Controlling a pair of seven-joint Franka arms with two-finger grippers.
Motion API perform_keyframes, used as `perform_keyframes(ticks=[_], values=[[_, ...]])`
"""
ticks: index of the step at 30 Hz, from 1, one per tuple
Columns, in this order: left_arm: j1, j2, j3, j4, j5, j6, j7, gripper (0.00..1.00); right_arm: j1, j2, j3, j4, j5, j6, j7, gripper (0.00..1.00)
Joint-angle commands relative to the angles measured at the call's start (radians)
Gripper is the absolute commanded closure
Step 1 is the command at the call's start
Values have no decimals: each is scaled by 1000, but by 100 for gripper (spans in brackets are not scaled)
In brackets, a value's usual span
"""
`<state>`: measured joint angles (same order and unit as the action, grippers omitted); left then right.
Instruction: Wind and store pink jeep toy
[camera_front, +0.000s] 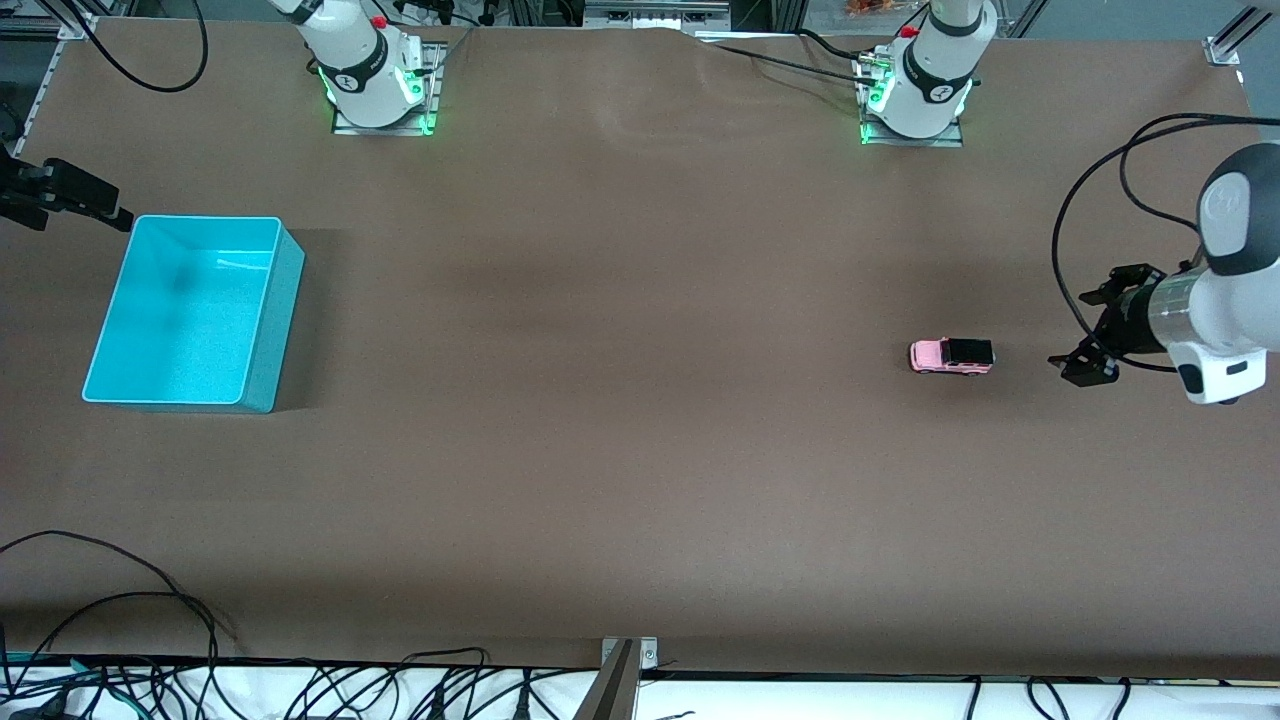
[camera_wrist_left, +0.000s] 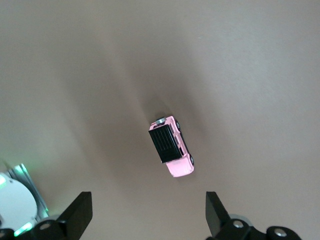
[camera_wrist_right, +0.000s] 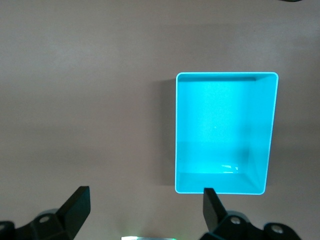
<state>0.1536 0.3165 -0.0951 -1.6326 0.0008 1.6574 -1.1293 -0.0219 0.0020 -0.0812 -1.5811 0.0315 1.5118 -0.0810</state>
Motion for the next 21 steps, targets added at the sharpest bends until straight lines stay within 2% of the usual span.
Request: perform_keyframes(ticks=[1, 8, 21], values=[[-5, 9, -6, -65, 33, 77, -151, 0, 5, 1, -3, 16, -7, -12, -8, 0], [-5, 6, -6, -194, 33, 226, -285, 0, 5, 1, -3, 16, -7, -10, -8, 0], [6, 22, -6, -374, 25, 499, -468, 0, 5, 1, -2, 16, -7, -12, -8, 0]])
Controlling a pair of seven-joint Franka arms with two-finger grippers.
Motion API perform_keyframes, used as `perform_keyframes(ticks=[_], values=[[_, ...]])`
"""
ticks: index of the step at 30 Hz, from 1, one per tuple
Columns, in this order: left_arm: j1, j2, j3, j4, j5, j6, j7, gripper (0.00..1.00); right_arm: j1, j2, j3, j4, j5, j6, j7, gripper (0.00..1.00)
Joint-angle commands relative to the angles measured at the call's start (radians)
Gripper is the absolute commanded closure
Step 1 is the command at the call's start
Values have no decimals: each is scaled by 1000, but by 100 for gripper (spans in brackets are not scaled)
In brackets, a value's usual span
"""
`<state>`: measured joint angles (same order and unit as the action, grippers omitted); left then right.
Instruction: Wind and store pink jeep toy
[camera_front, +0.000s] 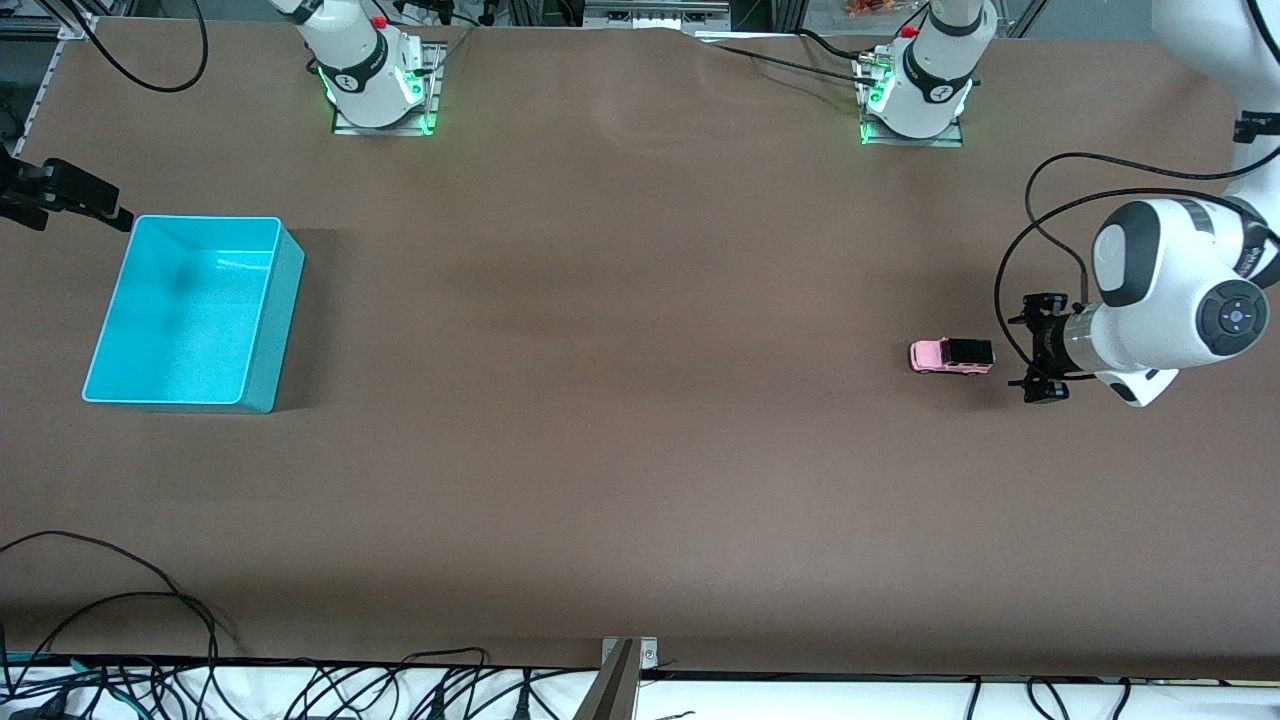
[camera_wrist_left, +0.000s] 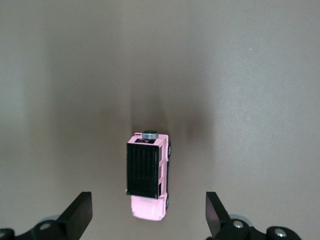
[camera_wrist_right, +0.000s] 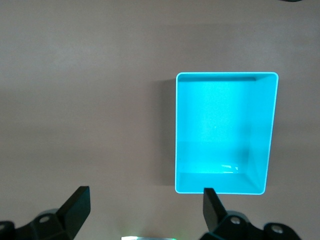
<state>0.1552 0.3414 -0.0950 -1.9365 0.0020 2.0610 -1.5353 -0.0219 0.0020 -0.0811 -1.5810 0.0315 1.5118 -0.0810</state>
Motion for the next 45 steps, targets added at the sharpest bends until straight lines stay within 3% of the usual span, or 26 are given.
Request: perform_keyframes(ticks=[1, 13, 32, 45], values=[[4, 1, -5, -81, 24, 115, -62, 0, 5, 1, -2, 16, -7, -13, -8, 0], [3, 30, -6, -193, 24, 300, -65, 0, 7, 3, 0, 16, -7, -10, -8, 0], [-9, 30, -20, -263, 24, 378, -63, 0, 7, 6, 0, 16, -7, -10, -6, 0], [-9, 28, -22, -262, 24, 389, -65, 57, 7, 6, 0, 16, -5, -10, -8, 0]])
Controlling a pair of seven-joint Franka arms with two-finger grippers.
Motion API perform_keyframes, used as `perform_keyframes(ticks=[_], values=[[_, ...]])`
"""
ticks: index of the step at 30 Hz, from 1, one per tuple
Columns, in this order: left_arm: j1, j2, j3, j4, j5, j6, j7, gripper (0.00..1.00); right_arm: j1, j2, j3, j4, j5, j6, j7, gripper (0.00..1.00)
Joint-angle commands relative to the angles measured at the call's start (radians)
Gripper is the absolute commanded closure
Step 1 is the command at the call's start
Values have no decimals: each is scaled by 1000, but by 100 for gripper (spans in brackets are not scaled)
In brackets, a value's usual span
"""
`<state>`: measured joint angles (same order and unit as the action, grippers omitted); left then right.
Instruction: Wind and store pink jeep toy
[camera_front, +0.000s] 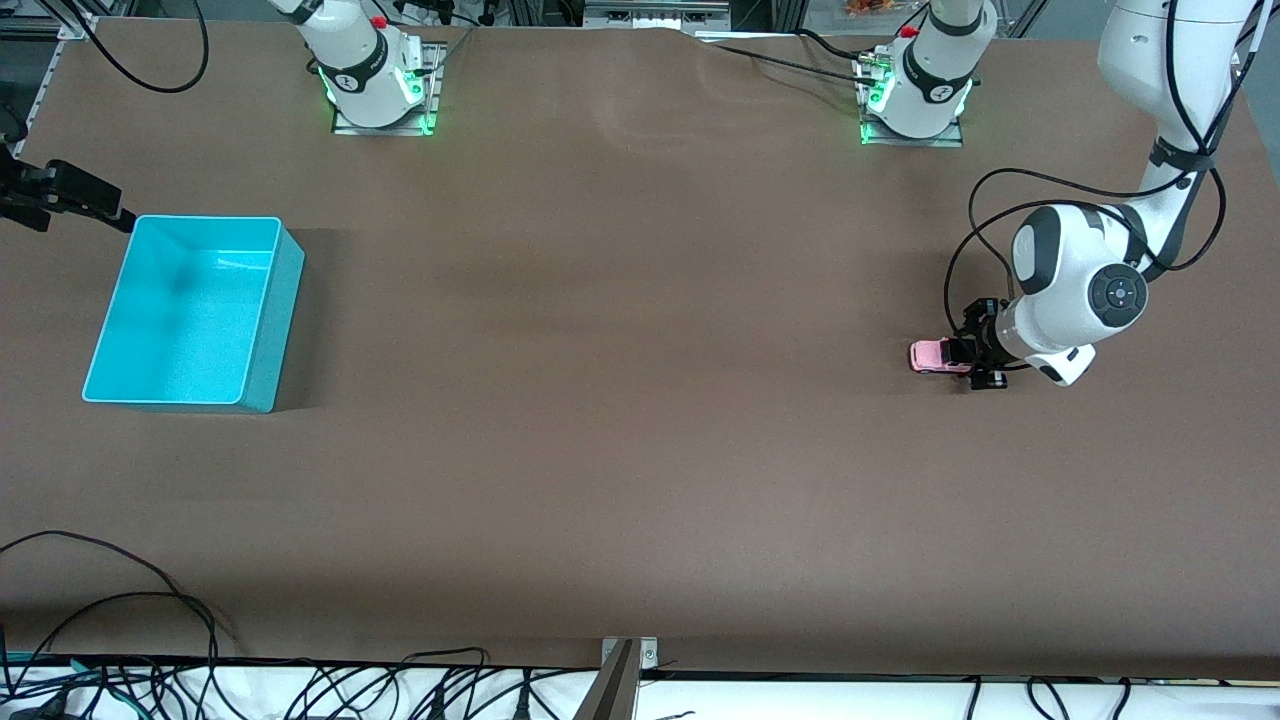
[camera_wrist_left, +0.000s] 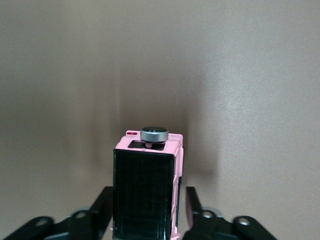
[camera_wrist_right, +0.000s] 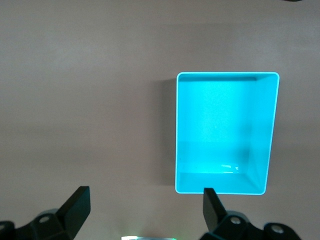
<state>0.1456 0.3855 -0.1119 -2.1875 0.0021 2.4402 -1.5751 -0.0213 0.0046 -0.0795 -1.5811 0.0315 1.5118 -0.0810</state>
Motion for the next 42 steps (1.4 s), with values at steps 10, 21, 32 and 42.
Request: perform_keyframes(ticks=[10, 21, 32, 42], values=[[0, -27, -6, -3, 24, 7, -42, 71, 4, 3, -2, 16, -5, -12, -8, 0], [-1, -74, -92, 8, 36, -6, -158, 71, 4, 3, -2, 16, -5, -9, -6, 0], [-41, -63, -138, -9, 116, -1, -281, 74, 4, 3, -2, 16, -5, -10, -8, 0], [-46, -33, -175, -11, 104, 43, -286, 76, 4, 3, -2, 16, -7, -10, -6, 0]])
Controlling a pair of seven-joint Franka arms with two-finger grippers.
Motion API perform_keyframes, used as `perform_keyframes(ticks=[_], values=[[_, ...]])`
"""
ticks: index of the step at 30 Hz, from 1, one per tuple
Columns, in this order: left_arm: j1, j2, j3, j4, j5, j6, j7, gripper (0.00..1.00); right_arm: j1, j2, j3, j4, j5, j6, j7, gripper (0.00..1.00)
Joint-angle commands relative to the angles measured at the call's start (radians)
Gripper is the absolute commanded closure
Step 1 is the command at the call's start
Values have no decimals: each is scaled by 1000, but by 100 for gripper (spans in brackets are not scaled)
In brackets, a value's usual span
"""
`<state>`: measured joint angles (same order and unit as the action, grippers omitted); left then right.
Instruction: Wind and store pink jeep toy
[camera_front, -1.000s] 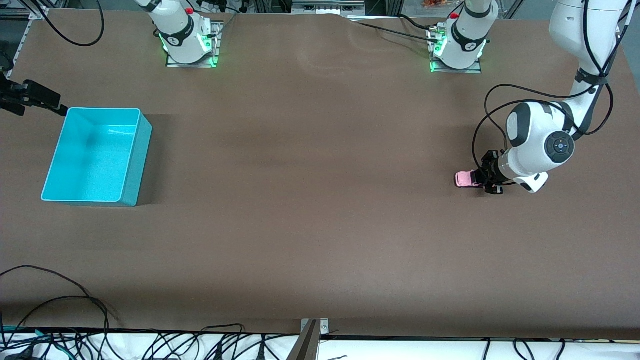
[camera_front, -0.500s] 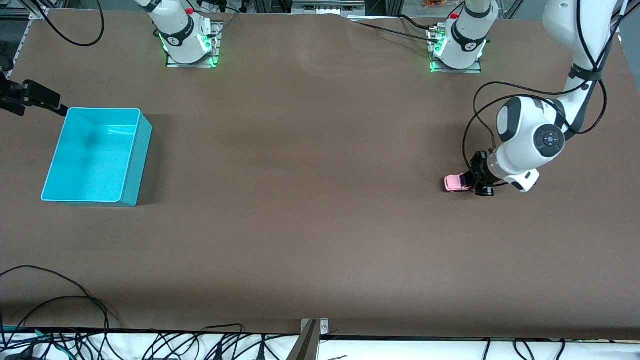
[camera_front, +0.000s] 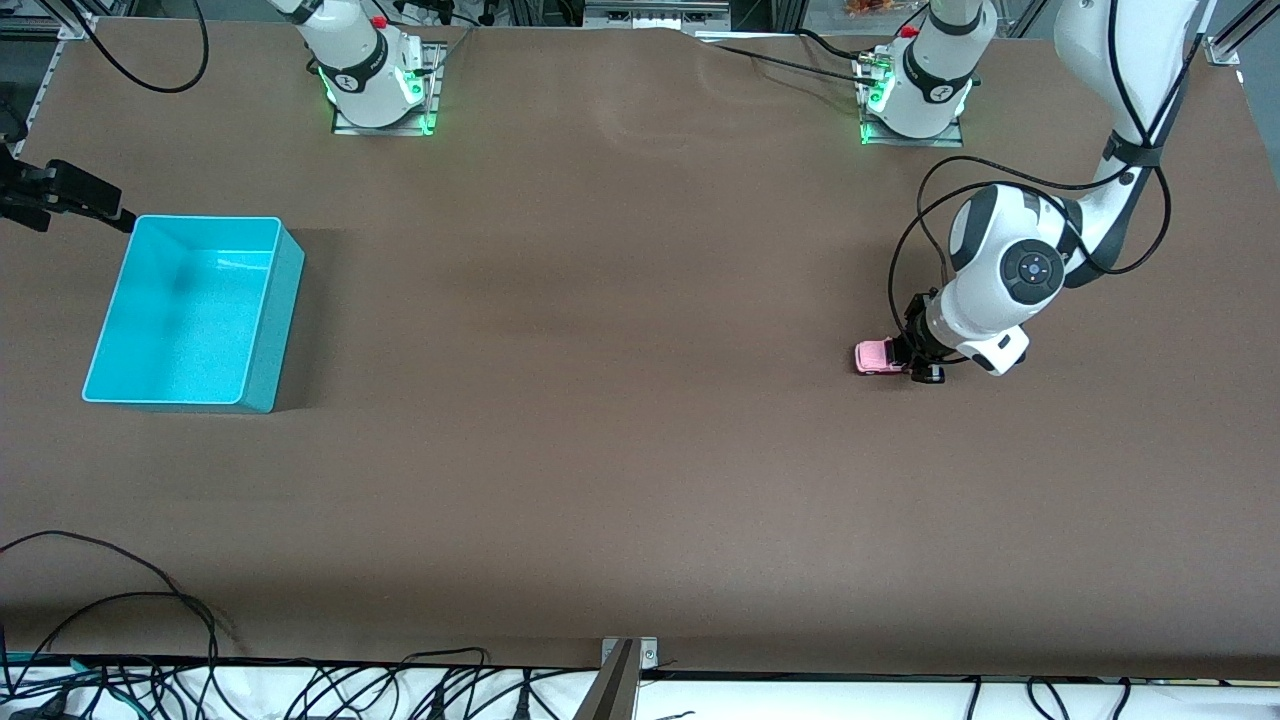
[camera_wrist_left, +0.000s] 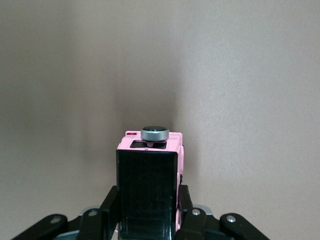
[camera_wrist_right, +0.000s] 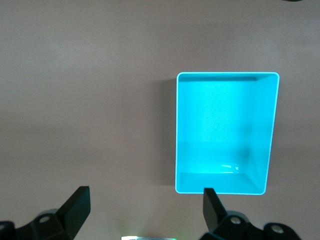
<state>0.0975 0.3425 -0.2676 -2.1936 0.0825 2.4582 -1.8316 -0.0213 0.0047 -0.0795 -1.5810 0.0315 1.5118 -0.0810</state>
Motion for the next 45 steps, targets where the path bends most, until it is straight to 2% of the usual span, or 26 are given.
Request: perform_keyframes(ticks=[1, 13, 34, 40, 45], values=[[2, 16, -28, -3, 23, 30, -31, 76, 4, 3, -2, 16, -7, -10, -6, 0], [1, 55, -33, -12, 23, 108, -75, 76, 4, 3, -2, 16, -5, -9, -8, 0], [36, 79, -24, -11, 40, 111, -58, 76, 4, 3, -3, 18, -5, -9, -6, 0], [82, 90, -24, -11, 115, 111, -58, 76, 4, 3, -5, 18, -7, -10, -8, 0], [106, 95, -24, -8, 126, 111, -57, 76, 3, 3, -6, 18, -7, -10, -8, 0]])
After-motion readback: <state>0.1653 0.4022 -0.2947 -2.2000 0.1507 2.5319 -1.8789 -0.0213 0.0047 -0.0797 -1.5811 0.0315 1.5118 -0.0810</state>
